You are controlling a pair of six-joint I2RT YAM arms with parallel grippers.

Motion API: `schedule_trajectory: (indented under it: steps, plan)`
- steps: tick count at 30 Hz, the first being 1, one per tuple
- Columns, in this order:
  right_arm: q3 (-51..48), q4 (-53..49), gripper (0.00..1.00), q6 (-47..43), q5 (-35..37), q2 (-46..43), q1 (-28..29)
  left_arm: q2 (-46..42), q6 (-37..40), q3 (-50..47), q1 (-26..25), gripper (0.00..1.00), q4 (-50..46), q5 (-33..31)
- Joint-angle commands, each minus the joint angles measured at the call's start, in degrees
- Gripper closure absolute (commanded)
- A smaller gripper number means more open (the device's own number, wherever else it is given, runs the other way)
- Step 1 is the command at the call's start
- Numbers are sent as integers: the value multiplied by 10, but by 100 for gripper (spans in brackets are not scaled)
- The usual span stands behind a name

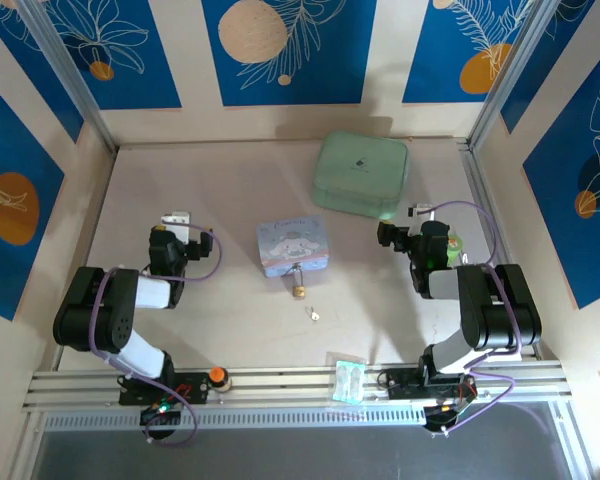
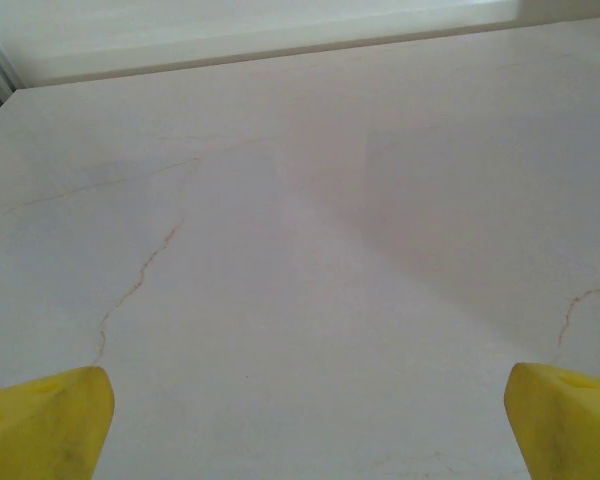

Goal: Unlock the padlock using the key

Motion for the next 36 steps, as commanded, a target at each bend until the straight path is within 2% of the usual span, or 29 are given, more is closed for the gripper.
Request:
schedule_trajectory:
  steps: [1,36]
  plan:
    - [6,16,1,-11,-7,-2,-2,2,4,6,4,0,4,17]
    - [6,14,1,-10,-9,-2,-3,2,9,7,4,0,2,22]
